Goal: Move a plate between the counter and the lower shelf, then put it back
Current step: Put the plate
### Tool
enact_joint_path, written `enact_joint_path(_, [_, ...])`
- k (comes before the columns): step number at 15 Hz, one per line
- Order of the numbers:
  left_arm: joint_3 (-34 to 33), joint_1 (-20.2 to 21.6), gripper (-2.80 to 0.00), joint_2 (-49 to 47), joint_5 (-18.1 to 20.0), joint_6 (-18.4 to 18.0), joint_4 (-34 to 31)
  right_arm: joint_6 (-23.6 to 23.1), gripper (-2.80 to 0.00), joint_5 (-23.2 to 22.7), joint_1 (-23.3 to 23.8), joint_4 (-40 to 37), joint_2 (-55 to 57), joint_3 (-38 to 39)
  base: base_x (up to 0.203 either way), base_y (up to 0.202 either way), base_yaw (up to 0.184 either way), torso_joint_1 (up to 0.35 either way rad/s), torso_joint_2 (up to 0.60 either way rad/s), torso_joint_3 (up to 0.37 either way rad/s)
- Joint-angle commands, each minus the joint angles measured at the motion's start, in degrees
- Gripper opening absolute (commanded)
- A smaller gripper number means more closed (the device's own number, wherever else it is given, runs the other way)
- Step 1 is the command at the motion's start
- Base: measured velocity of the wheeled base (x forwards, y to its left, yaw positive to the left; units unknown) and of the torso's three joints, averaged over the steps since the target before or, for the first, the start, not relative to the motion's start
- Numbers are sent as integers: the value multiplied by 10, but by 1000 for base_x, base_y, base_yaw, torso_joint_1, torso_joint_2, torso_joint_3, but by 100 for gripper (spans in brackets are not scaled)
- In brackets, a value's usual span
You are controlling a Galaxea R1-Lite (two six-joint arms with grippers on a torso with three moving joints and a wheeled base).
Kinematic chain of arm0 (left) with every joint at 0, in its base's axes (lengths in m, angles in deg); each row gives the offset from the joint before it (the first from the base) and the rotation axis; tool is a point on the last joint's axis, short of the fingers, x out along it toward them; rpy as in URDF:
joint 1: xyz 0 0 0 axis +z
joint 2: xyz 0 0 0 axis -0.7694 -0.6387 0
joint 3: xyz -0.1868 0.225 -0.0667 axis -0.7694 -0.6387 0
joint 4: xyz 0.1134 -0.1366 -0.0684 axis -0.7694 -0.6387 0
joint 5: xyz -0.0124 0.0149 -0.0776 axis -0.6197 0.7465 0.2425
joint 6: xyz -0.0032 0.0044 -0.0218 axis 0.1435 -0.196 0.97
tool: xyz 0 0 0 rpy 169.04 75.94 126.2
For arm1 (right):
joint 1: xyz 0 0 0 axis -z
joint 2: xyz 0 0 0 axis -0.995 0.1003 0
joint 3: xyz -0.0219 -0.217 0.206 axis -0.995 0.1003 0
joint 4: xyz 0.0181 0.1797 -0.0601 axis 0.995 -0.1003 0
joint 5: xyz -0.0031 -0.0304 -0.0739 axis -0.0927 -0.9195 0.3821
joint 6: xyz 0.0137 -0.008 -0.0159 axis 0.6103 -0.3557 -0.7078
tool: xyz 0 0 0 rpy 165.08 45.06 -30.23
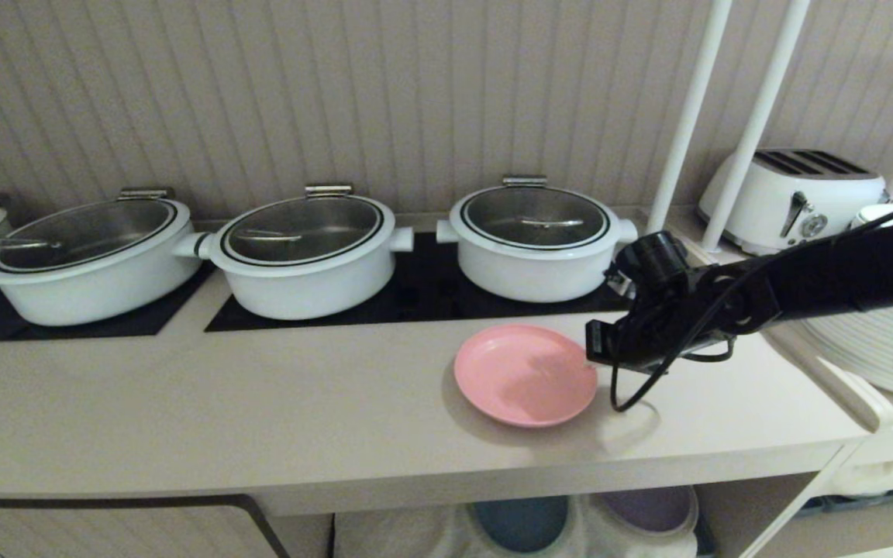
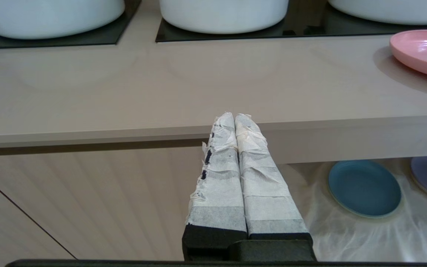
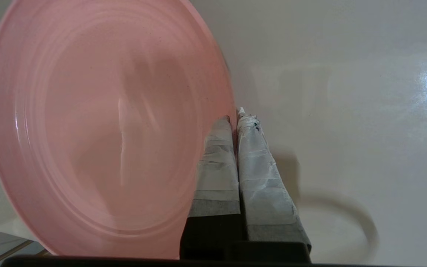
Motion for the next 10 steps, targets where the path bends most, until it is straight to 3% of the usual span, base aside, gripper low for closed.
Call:
enact_joint_path(1, [0,0,-280,0,0,0,0,1,-280,0,-1,-1,-2,2,0,0,0,0,0,0])
enact_joint_path(6, [0,0,-280,0,0,0,0,1,-280,0,-1,0,-2,3,0,0,0,0,0,0])
enact_joint_path(7, [0,0,-280,0,0,1,0,1,-154,-1,-1,0,-1,3,0,0,0,0,0,0])
enact_joint_path(8, [0,0,-280,0,0,0,0,1,0,0,-1,1,-1,3,0,0,0,0,0,0])
enact_joint_path(10, [0,0,-280,0,0,0,0,1,0,4,-1,1,0,2,0,0,0,0,0,0])
